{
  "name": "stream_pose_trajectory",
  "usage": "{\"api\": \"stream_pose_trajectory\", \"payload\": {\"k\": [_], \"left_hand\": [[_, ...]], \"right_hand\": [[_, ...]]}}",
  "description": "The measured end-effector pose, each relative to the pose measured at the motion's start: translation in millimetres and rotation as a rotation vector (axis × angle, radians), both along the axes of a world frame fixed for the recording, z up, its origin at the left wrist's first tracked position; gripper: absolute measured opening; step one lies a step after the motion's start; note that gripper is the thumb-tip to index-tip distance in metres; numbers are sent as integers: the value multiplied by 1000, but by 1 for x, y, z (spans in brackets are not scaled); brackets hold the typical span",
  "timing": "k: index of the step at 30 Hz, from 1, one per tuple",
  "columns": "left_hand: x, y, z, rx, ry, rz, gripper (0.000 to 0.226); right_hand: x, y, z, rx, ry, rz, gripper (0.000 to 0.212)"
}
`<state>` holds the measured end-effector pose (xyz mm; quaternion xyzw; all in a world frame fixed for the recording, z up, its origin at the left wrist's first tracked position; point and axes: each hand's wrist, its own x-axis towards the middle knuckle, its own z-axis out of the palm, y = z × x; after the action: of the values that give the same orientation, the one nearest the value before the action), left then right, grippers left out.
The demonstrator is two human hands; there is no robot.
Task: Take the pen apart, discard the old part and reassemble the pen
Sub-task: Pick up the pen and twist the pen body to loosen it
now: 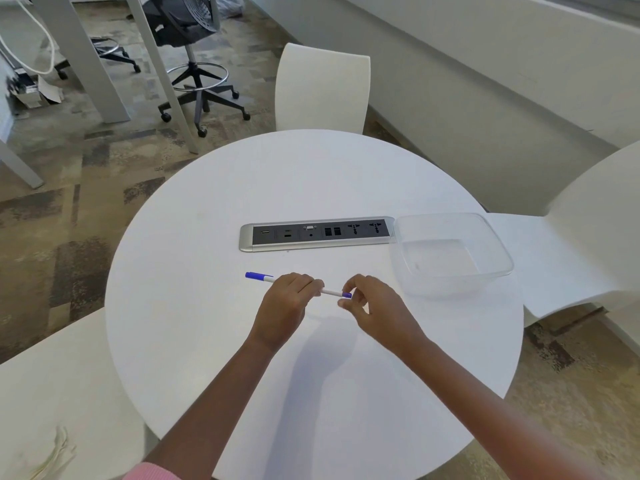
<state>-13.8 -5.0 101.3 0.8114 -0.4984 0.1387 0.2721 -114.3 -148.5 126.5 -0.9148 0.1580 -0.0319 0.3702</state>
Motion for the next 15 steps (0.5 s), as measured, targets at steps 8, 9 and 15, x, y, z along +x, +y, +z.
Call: {"api": "stream_pose_trajectory", "payload": {"k": [8, 9, 15], "left_hand": [[0, 0, 2, -15, -13, 5, 25], [-1, 0, 1, -16, -14, 12, 25], [0, 0, 2, -24, -23, 27, 26]], "right_hand": [[0, 0, 4, -532, -272, 144, 10], [1, 0, 4, -514, -276, 145, 9], [6, 2, 1, -241, -122, 49, 20]]}}
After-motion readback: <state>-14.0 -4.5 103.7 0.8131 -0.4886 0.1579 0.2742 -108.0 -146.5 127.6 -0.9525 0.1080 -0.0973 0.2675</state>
